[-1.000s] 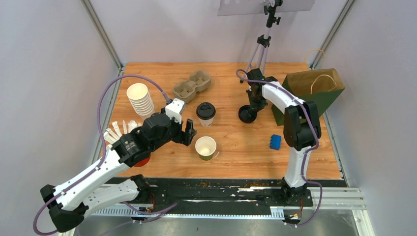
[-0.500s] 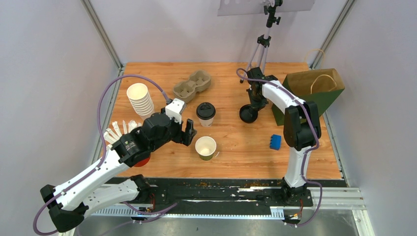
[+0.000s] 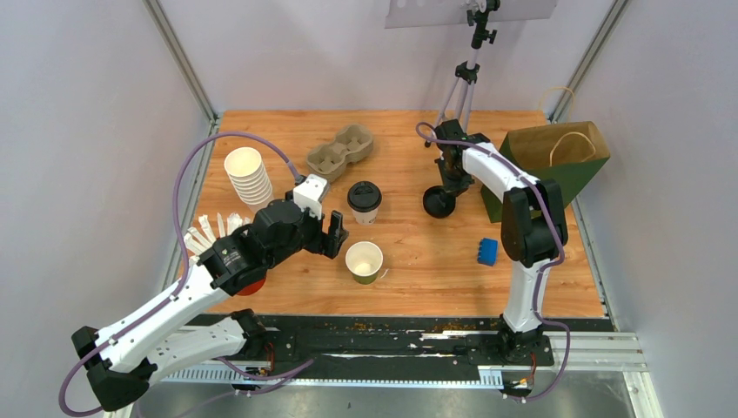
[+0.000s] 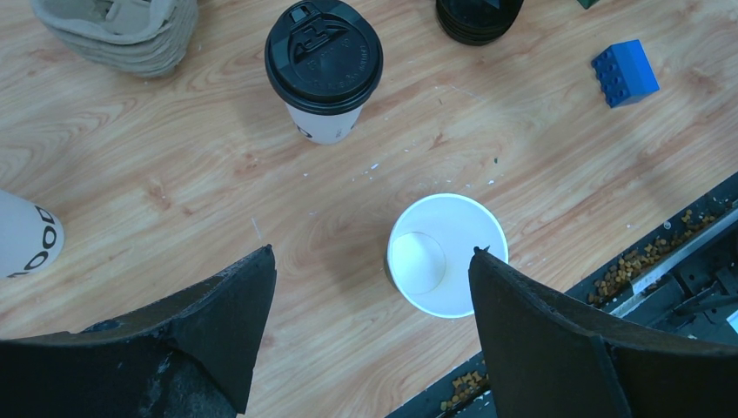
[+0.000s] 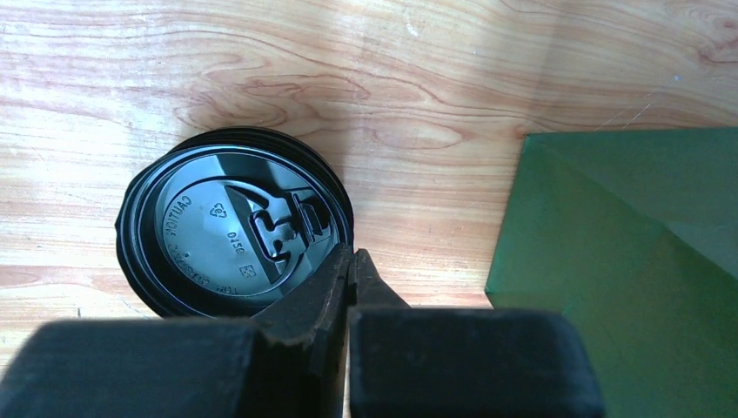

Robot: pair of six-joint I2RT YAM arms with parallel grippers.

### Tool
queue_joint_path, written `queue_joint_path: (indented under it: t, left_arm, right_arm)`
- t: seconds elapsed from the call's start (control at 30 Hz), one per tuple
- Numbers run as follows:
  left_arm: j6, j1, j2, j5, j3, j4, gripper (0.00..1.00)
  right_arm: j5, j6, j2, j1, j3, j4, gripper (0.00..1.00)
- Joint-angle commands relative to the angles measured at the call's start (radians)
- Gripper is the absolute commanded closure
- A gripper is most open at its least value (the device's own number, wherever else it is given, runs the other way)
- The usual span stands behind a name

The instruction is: Pack the takeout coffee

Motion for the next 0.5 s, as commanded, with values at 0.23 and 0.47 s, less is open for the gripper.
queue_joint_path:
  t: [0.23,0.47]
  left_arm:
    - [0.016,-0.004,-0.004,0.000,0.033,0.007,0.11]
    - [0.013,-0.004,-0.007,-0.001,0.028,0.007,0.11]
  right_arm:
    - [0.004,0.001,-0.027,0.006,0.036,0.015,0.79]
    - [0.001,-0.003,-0.012,0.006,0.027,0.021,0.81]
